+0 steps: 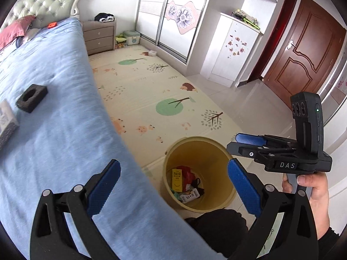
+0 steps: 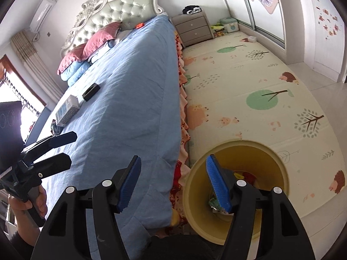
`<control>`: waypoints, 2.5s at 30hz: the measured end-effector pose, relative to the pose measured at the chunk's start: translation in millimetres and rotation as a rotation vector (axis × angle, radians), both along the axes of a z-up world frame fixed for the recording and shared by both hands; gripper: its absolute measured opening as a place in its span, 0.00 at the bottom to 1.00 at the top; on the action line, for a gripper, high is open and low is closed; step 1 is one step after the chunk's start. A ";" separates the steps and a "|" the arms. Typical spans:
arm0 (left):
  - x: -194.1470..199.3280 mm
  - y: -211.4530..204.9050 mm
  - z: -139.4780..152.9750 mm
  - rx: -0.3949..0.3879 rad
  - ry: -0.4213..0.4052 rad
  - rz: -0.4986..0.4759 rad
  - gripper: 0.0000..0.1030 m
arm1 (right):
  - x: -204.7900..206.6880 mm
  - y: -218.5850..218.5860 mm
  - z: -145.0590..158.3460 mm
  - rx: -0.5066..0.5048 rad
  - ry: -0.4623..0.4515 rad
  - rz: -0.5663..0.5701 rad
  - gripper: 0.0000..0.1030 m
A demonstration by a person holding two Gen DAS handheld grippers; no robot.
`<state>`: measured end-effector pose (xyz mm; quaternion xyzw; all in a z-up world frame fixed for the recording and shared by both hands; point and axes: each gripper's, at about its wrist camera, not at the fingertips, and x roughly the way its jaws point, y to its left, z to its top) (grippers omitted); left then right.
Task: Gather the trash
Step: 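Move both open tools back over the socks on the bed, then grasp the orange sock with the left tool while the right tool grasps the striped sock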
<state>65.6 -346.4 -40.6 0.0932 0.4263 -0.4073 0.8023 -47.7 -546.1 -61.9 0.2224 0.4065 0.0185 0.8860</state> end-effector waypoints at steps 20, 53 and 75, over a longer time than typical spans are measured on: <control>69.3 280.6 42.0 -0.003 -0.114 0.483 0.96 | 118.1 264.5 57.8 -0.069 -0.129 0.401 0.60; 186.5 391.1 6.7 -0.077 -0.065 0.678 0.96 | 261.5 415.2 18.4 -0.223 -0.098 0.514 0.40; 215.5 348.7 -10.7 -0.034 -0.097 0.625 0.42 | 263.8 392.9 12.4 -0.095 -0.097 0.515 0.30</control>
